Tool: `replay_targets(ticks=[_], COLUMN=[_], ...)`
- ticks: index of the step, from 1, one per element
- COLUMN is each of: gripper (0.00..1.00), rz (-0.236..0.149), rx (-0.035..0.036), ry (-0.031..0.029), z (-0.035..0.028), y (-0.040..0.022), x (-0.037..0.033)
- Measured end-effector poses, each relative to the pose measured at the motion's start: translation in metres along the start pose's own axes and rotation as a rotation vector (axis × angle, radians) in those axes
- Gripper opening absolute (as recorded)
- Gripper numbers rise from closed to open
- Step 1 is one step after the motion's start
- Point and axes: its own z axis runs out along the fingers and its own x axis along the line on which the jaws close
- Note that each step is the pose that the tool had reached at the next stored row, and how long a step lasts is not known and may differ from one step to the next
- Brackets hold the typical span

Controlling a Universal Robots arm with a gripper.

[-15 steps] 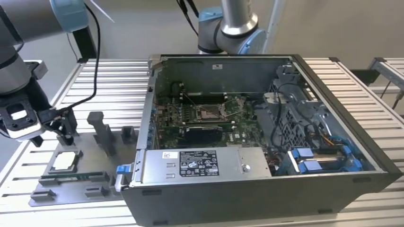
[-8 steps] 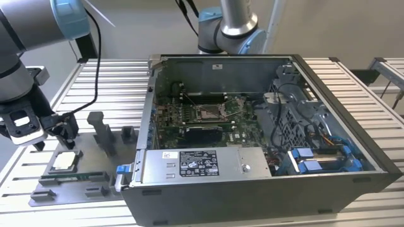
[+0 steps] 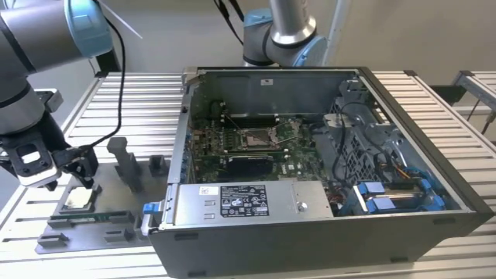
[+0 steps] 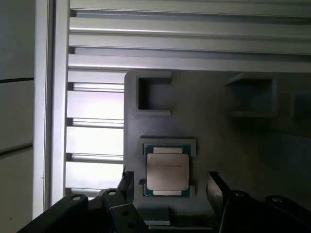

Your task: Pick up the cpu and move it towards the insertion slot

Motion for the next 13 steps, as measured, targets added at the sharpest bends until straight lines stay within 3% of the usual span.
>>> replay_targets(ticks=[13], gripper=[1.00], rz=[0.000], rx=[0.0000], ry=[0.0000], z=[0.0205], y=[-0.0024], x=[0.0004])
